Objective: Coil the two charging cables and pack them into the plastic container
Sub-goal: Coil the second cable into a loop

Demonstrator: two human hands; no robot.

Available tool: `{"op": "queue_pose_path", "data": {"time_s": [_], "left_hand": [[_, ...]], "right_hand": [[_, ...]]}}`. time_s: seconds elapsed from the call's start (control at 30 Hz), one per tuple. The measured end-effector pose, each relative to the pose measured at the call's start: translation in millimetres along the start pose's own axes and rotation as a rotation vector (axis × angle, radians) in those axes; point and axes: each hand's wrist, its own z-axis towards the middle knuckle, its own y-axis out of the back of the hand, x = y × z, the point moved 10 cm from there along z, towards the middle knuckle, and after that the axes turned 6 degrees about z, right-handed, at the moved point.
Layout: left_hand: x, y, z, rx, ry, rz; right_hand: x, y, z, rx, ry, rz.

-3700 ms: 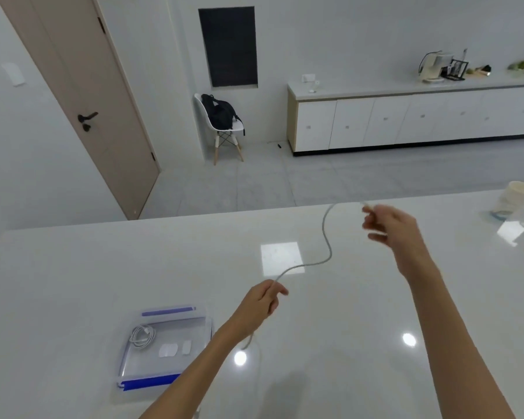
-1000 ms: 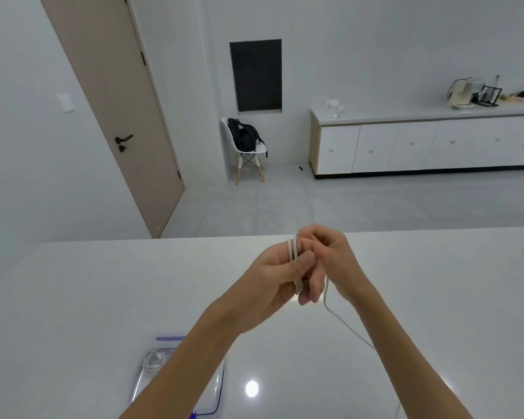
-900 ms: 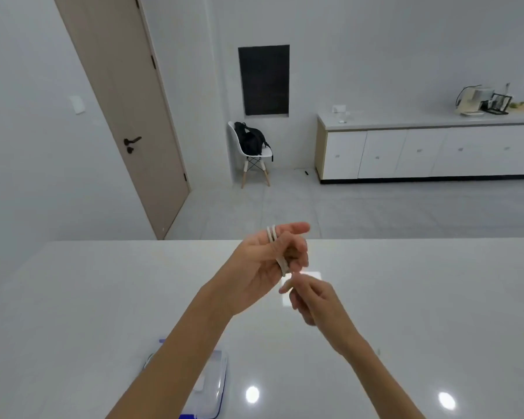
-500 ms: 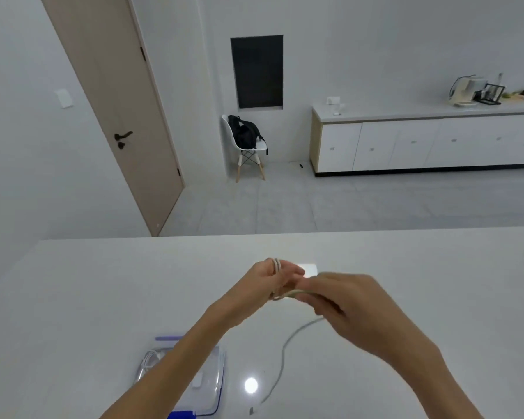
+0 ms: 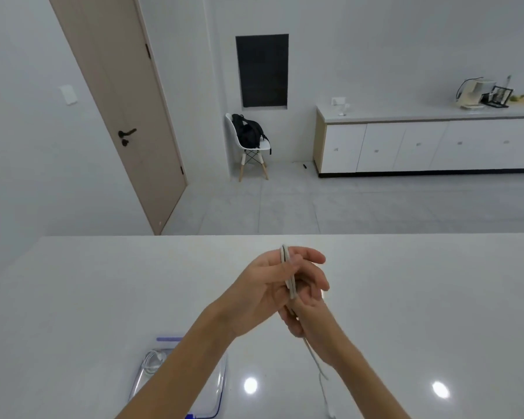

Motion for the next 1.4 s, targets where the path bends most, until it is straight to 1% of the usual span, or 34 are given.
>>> {"op": "queue_pose_path", "data": {"time_s": [0.07,0.1,0.17,0.2,0.23,0.27,0.3,0.33,0.37,0.4,0.43,0.47,0.53,0.6,0.63,0.7,0.73,0.77,0.83,0.87,0.97,1.0,1.07,1.13,1.17,1.2,1.23,1.27,1.3,1.33,1.37,1.4], "left_hand": [[-7,28,4,-0.137,-0.037,0.085],[-6,45,6,-0.221,-0.036,0.142],[5,73,9,-0.335,0.019,0.262],[16,80,10,-0.351,0.073,0.324],[31,82,9,-0.341,0.138,0.382],[46,78,7,-0.304,0.210,0.428],[62,68,4,-0.244,0.278,0.465],[73,53,2,-0.170,0.324,0.483],[80,36,1,-0.089,0.339,0.467],[80,18,0,-0.024,0.321,0.409],[75,2,1,0.027,0.292,0.330],[69,-8,2,0.061,0.263,0.270],[50,-20,4,0.117,0.209,0.210],[34,-24,5,0.150,0.181,0.148],[31,-20,5,0.131,0.186,0.108],[34,-3,5,0.019,0.223,0.063],[41,5,4,-0.030,0.252,0.081],[47,10,1,-0.062,0.287,0.114],[54,17,-3,-0.115,0.334,0.099],[54,20,-4,-0.144,0.329,0.022],[49,43,4,-0.258,0.230,-0.352],[53,53,7,-0.302,0.212,-0.435],[63,62,12,-0.339,0.203,-0.458],[68,62,19,-0.366,0.172,-0.382],[68,62,23,-0.384,0.150,-0.342],[66,62,26,-0.401,0.129,-0.297],[63,62,29,-0.404,0.113,-0.213],[60,63,33,-0.396,0.108,-0.090],[58,60,34,-0.369,0.118,0.064],[57,55,34,-0.325,0.140,0.209],[61,45,31,-0.265,0.184,0.311],[67,33,27,-0.186,0.229,0.367]], "right_hand": [[-27,-4,-18,-0.042,-0.039,-0.084],[-34,-4,-27,-0.035,-0.043,-0.167],[-26,-6,-43,0.036,0.030,-0.453],[-13,-6,-50,0.077,0.111,-0.635],[10,-3,-53,0.069,0.224,-0.821],[38,2,-54,0.018,0.361,-0.983],[68,7,-54,-0.052,0.507,-1.116],[94,11,-54,-0.096,0.646,-1.177],[115,14,-52,-0.113,0.745,-1.185],[130,19,-46,-0.102,0.801,-1.144],[141,25,-37,-0.084,0.816,-1.038],[145,36,-26,-0.075,0.774,-0.875],[135,50,1,-0.046,0.608,-0.499],[105,49,20,-0.033,0.444,-0.251],[85,47,26,-0.023,0.361,-0.148],[44,36,31,-0.008,0.198,0.061],[28,33,29,-0.021,0.135,0.116],[14,31,26,-0.052,0.092,0.122],[-9,28,14,-0.114,0.046,0.035],[-19,25,6,-0.135,0.016,0.003],[-34,14,-25,-0.135,-0.023,-0.065],[-30,14,-33,-0.139,-0.007,-0.140],[-17,17,-41,-0.089,-0.014,-0.342],[-9,16,-41,0.046,-0.086,-0.524],[-7,17,-42,0.100,-0.141,-0.512],[-4,17,-42,0.133,-0.183,-0.430],[1,16,-44,0.152,-0.209,-0.356],[7,17,-47,0.165,-0.198,-0.355],[16,18,-51,0.177,-0.165,-0.439],[32,21,-53,0.170,-0.075,-0.613],[56,25,-53,0.127,0.082,-0.841],[85,28,-53,0.058,0.284,-1.057]]}}
